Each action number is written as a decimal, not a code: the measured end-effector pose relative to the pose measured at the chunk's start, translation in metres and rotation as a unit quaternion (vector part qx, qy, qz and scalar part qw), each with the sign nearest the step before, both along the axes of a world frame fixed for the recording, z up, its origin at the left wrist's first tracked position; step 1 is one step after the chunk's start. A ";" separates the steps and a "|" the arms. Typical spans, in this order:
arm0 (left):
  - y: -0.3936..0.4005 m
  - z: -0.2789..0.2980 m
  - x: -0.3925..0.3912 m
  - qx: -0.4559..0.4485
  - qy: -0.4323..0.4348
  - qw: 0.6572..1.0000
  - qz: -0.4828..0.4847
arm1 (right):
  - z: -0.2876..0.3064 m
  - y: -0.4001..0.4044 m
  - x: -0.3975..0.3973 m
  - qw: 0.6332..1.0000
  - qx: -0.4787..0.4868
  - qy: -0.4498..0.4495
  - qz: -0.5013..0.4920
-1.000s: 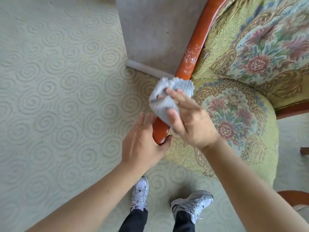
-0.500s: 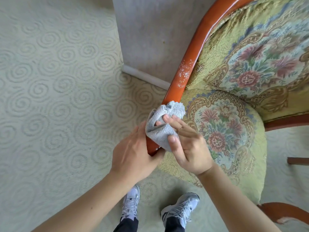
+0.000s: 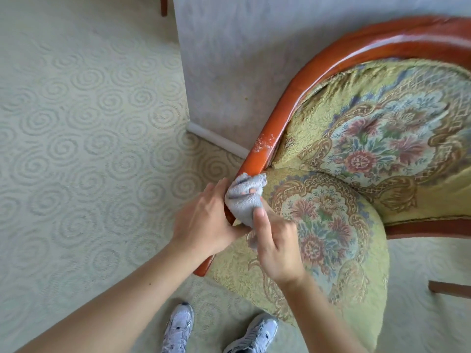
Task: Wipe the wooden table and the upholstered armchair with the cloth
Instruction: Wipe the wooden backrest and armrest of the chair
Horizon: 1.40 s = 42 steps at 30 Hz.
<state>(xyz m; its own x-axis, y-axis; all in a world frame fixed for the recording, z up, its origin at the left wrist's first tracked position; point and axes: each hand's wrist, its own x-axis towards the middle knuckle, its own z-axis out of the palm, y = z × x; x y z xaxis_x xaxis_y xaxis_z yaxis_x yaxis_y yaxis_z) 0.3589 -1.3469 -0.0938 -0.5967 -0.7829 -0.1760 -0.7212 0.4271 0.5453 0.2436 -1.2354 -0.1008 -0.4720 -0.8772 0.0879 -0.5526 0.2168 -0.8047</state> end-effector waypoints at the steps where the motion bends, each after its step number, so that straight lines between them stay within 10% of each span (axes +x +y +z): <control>1: 0.000 -0.001 -0.001 -0.006 0.000 1.000 0.000 | 0.000 0.003 -0.002 1.000 0.008 0.005 0.021; 14: -0.025 -0.004 -0.073 -0.028 -0.062 0.995 0.078 | 0.021 -0.125 -0.157 0.941 0.049 0.273 0.192; 25: -0.042 -0.017 -0.119 -0.047 -0.123 0.984 0.119 | 0.004 -0.123 -0.159 0.954 -0.085 0.239 0.158; 31: -0.043 -0.013 -0.117 -0.031 -0.134 0.984 0.113 | 0.017 -0.139 -0.202 0.870 -0.082 0.419 0.248; 42: -0.042 -0.014 -0.114 -0.031 -0.115 0.986 0.113 | 0.082 -0.177 -0.295 0.886 -0.025 0.453 -0.096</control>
